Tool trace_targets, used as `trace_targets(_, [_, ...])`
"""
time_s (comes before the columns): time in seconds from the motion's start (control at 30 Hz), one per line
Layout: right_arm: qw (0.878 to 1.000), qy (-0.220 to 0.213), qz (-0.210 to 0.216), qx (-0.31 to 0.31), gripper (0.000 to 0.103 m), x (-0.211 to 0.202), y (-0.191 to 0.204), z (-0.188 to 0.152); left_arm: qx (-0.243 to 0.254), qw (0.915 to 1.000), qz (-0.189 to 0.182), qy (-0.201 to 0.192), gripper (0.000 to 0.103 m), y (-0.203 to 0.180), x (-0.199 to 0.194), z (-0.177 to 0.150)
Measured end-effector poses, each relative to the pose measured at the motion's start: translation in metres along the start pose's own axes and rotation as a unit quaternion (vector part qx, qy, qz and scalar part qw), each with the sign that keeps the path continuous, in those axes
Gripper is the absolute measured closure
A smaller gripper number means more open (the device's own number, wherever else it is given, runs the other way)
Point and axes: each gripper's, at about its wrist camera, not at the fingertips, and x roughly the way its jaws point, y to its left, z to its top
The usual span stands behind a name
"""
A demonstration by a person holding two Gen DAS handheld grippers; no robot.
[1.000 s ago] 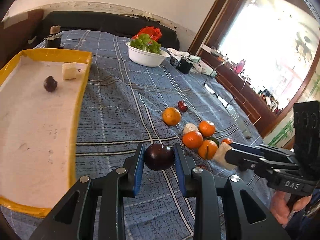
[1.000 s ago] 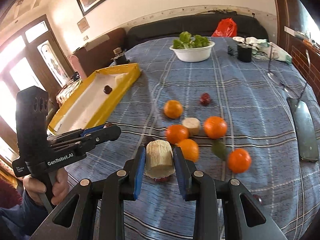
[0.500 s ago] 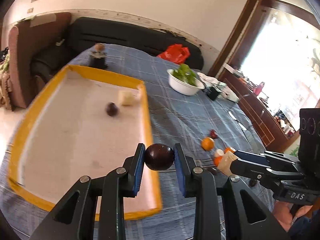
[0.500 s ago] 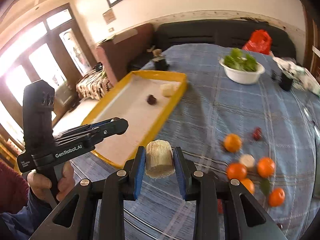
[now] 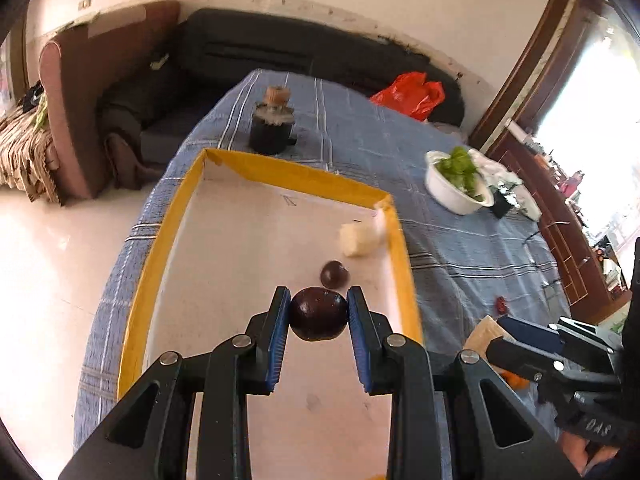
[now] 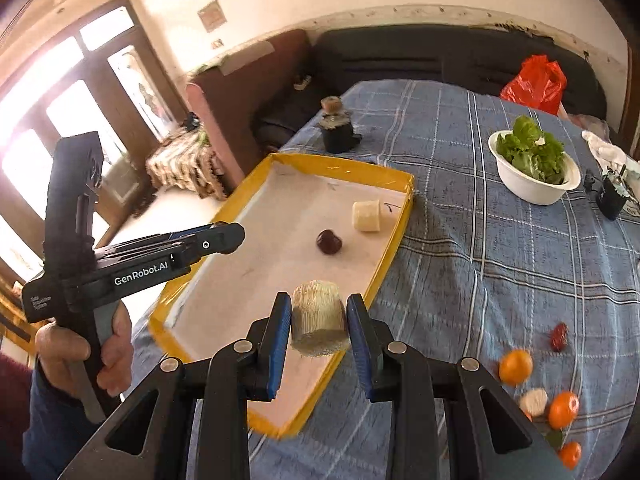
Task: Organize fruits
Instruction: 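Carry the plum in the left tool while the right tool carries the chunk to the tray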
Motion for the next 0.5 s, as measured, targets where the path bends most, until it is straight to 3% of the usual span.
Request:
trace_targets(0.17, [1.0,0.018,-0.022,0.004,0.071,0.042,0.001,0.016,-0.018,0.9994,-0.015,0.026,0.075,0.002,0.042,0.019])
trace_targets(0.5, [0.997,0.035,-0.075,0.009,0.071,0.101,-0.011,0.037,-0.041,0.9975,0.001,0.057,0.075,0.011,0.099,0.041])
